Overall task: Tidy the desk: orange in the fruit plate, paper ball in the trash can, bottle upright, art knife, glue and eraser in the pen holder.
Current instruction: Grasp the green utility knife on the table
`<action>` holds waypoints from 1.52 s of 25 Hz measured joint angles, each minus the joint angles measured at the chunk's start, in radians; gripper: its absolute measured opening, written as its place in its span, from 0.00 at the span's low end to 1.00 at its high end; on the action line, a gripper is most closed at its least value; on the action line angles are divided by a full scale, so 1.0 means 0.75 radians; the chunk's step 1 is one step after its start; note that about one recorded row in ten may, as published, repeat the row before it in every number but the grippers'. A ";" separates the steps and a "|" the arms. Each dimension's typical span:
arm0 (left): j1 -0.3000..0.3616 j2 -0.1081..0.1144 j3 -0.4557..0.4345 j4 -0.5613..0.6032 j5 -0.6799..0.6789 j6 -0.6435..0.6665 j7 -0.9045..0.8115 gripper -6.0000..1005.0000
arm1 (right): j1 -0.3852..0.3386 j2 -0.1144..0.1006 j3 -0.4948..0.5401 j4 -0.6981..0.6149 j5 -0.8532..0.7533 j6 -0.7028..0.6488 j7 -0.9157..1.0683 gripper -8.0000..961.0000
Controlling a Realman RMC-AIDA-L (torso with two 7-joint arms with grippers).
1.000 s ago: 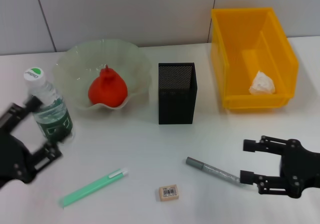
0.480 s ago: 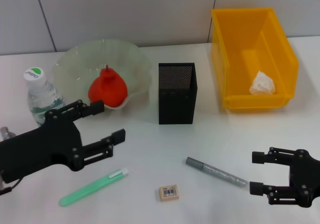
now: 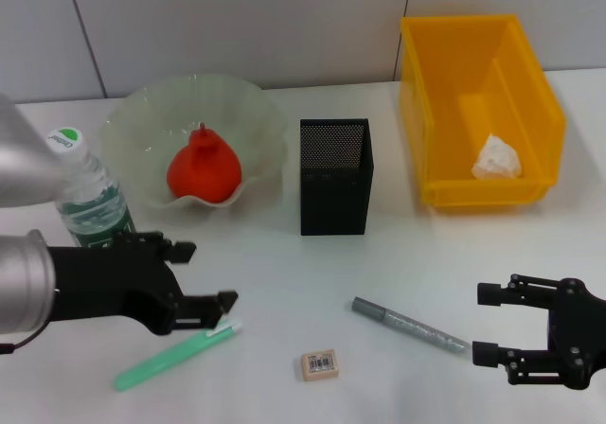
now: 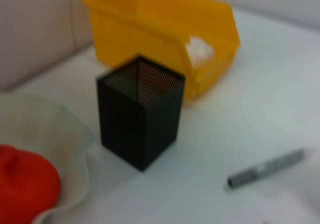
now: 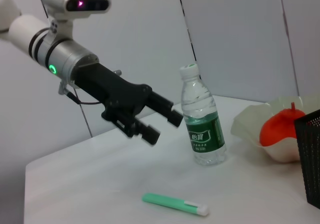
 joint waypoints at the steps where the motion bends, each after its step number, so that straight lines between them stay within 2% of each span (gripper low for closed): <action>1: -0.046 -0.002 0.016 0.017 0.069 0.051 -0.060 0.76 | 0.000 0.000 0.000 0.000 0.000 0.001 -0.001 0.81; 4: -0.205 -0.005 0.065 0.012 0.239 0.197 -0.245 0.76 | 0.000 0.001 0.000 0.000 -0.001 0.002 -0.001 0.81; 5: -0.205 -0.005 0.065 0.012 0.239 0.197 -0.245 0.76 | 0.000 0.001 0.000 0.000 -0.001 0.002 -0.001 0.81; 9: -0.361 -0.010 0.178 -0.015 0.397 0.262 -0.360 0.76 | -0.001 0.002 0.000 0.000 -0.001 0.000 -0.002 0.81; 12: -0.388 -0.011 0.202 -0.035 0.422 0.265 -0.381 0.76 | 0.000 0.003 0.000 0.000 -0.001 0.000 -0.006 0.81; 14: -0.466 -0.013 0.246 -0.114 0.480 0.272 -0.441 0.76 | 0.000 0.008 0.000 -0.001 -0.001 0.001 -0.017 0.81; 16: -0.500 -0.013 0.255 -0.157 0.494 0.273 -0.459 0.76 | 0.000 0.011 0.000 0.000 0.000 0.003 -0.019 0.81; 18: -0.500 -0.013 0.255 -0.157 0.494 0.273 -0.459 0.76 | 0.000 0.017 0.000 0.003 0.000 0.007 -0.025 0.81; 19: -0.575 -0.014 0.258 -0.278 0.495 0.266 -0.465 0.76 | 0.003 0.019 0.000 0.002 0.000 0.007 -0.032 0.81; 24: -0.602 -0.014 0.256 -0.340 0.495 0.264 -0.467 0.76 | 0.009 0.027 0.000 0.000 0.000 0.005 -0.036 0.81; 26: -0.656 -0.014 0.271 -0.448 0.493 0.243 -0.466 0.76 | 0.009 0.029 0.000 0.001 0.000 0.006 -0.036 0.81; 29: -0.663 -0.014 0.279 -0.462 0.493 0.231 -0.464 0.75 | 0.010 0.032 0.000 0.003 0.000 0.008 -0.036 0.81; 35: -0.749 -0.014 0.315 -0.616 0.496 0.163 -0.449 0.75 | 0.008 0.034 -0.003 -0.001 0.000 0.011 -0.042 0.81; 38: -0.749 -0.014 0.315 -0.616 0.496 0.163 -0.449 0.75 | 0.007 0.034 -0.005 0.000 0.000 0.011 -0.044 0.81</action>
